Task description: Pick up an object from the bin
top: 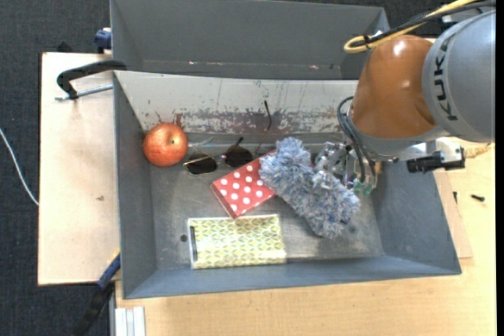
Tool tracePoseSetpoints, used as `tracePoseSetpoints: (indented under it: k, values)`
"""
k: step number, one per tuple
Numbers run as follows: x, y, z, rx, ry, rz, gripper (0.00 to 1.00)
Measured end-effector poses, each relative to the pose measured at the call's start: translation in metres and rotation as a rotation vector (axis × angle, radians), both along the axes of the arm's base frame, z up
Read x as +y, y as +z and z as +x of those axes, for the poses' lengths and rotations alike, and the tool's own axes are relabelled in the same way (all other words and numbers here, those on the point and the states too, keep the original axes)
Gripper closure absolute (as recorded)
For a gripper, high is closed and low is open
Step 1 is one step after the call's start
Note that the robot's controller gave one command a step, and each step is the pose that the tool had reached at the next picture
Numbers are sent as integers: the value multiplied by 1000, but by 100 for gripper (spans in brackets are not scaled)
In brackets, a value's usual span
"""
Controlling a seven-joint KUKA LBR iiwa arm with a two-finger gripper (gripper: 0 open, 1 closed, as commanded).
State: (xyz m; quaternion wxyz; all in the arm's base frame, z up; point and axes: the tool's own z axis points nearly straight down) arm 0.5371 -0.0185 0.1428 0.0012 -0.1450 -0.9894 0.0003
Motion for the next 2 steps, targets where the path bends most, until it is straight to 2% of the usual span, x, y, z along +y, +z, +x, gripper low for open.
tracePoseSetpoints:
  k: [1,2]
  values:
    - [4,-7,3,-14,290,0,100]
    - [5,0,0,9,465,5,100]
